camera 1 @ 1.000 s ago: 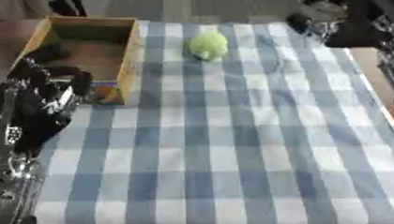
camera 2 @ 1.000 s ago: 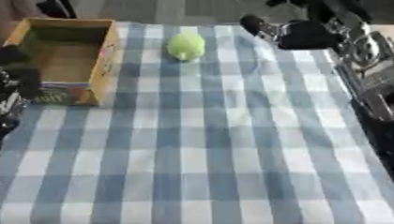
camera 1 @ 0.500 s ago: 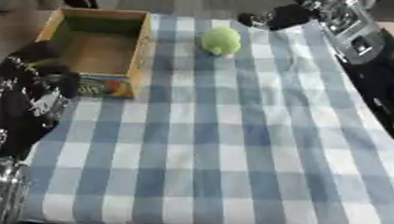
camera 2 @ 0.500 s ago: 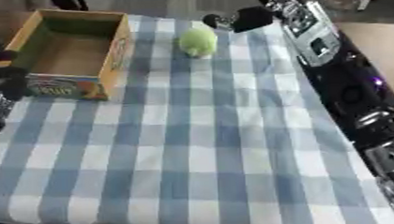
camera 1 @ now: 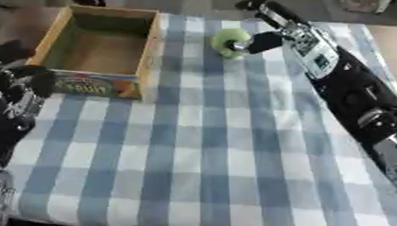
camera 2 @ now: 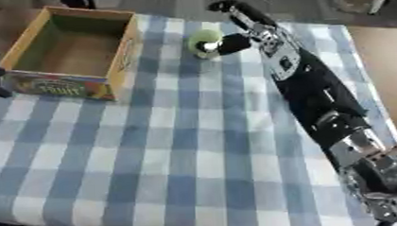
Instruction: Pick up objects on the table and place them in the box.
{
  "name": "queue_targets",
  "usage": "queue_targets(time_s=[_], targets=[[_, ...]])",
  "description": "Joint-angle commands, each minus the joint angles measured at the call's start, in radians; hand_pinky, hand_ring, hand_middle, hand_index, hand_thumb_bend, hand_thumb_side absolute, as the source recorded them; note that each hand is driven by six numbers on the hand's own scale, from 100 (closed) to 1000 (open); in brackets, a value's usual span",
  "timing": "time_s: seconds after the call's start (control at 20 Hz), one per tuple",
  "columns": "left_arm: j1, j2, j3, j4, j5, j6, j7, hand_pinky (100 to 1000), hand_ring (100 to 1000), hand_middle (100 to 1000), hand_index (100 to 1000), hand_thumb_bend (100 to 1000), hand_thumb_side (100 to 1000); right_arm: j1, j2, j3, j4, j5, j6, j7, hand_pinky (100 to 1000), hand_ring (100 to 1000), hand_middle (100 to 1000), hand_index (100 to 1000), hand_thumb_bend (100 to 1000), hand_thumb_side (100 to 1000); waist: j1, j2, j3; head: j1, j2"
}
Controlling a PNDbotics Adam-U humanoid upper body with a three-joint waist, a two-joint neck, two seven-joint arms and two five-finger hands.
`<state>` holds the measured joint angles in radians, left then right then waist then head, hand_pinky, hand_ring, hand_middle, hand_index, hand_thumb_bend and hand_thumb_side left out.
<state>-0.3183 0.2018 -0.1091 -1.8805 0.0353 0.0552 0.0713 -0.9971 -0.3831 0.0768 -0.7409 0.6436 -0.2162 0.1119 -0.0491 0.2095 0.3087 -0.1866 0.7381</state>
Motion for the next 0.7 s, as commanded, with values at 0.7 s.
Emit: queue_targets(time_s=[0.7], targets=[[-0.026, 0.011, -0.001, -0.023, 0.004, 0.002, -0.010, 533, 684, 724, 825, 602, 400, -0.019, 0.001, -0.039, 0.133, 0.115, 0.076, -0.052, 826, 876, 835, 916, 516, 419, 0.004, -0.007, 0.070, -0.023, -0.030]])
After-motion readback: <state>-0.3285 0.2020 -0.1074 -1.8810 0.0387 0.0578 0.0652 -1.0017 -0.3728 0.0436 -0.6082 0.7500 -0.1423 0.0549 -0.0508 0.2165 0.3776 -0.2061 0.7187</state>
